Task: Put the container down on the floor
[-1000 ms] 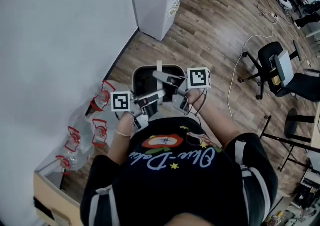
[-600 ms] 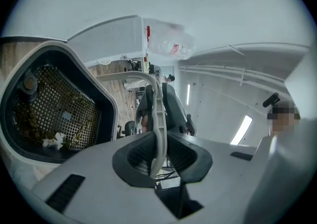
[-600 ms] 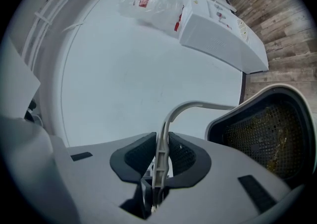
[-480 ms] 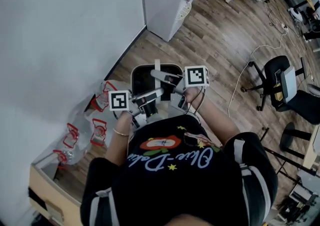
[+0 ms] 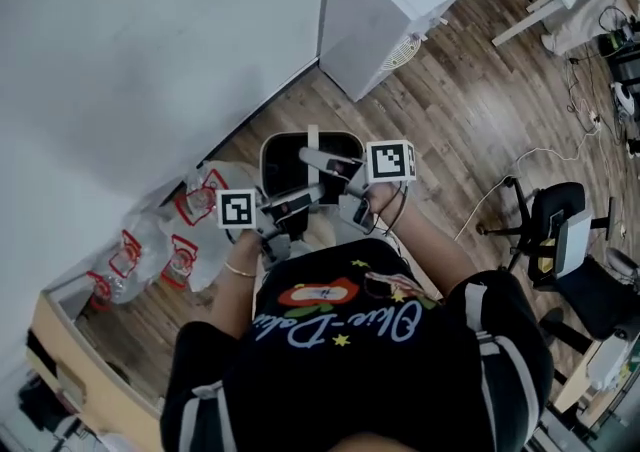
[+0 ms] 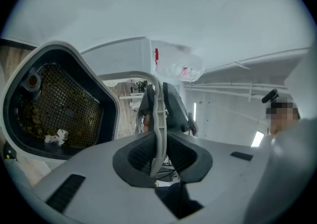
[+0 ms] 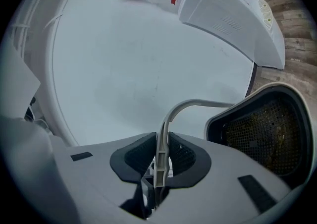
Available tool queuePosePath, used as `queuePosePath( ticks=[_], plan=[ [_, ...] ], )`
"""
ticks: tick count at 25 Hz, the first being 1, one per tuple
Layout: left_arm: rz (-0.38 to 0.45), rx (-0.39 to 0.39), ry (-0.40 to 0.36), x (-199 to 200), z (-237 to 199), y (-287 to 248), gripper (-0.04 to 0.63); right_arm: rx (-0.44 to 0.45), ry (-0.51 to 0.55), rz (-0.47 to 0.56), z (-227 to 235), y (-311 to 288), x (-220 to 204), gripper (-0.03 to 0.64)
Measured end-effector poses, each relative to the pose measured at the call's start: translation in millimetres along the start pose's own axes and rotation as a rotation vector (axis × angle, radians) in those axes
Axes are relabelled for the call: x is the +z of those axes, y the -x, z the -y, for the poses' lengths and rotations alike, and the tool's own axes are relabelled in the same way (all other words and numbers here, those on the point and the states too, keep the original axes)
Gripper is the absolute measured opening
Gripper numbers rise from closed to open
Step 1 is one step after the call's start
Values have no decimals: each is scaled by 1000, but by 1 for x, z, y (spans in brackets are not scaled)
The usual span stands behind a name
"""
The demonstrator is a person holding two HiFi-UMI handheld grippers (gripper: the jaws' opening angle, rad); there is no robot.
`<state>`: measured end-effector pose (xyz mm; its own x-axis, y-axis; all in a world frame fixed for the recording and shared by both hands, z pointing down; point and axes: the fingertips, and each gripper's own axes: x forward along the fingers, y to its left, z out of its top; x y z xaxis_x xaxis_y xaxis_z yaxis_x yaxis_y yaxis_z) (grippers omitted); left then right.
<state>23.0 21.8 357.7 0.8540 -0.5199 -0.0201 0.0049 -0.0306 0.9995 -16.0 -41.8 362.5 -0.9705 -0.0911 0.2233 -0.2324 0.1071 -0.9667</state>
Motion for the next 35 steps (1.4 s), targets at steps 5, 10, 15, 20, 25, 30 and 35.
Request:
queuePosePath(
  ticks=[5,10,15,20,25,30,35],
  plan=[
    [78,9,3,30,-14,-18,45,2,-8,-99,12,-13,28,66],
    [146,28,5,56,-30,-35,46,-1,-5,-206,29,-23,51,66],
    [213,87,-13,75,-65,-47,46,3,-11,-299,56,-33,69,66],
    [258,70,-22,102,-80,-59,46,-13,-3,-349,74,-45,91,66],
    [290,74,-3,119,-103,-59,46,-23,1,-373,94,-62,102,66],
    [277,64,52,137,-138,-57,46,-64,-10,-357,129,-83,113,66],
    [257,104,41,150,-187,-57,46,-74,-9,-333,175,-100,123,67]
  ],
)
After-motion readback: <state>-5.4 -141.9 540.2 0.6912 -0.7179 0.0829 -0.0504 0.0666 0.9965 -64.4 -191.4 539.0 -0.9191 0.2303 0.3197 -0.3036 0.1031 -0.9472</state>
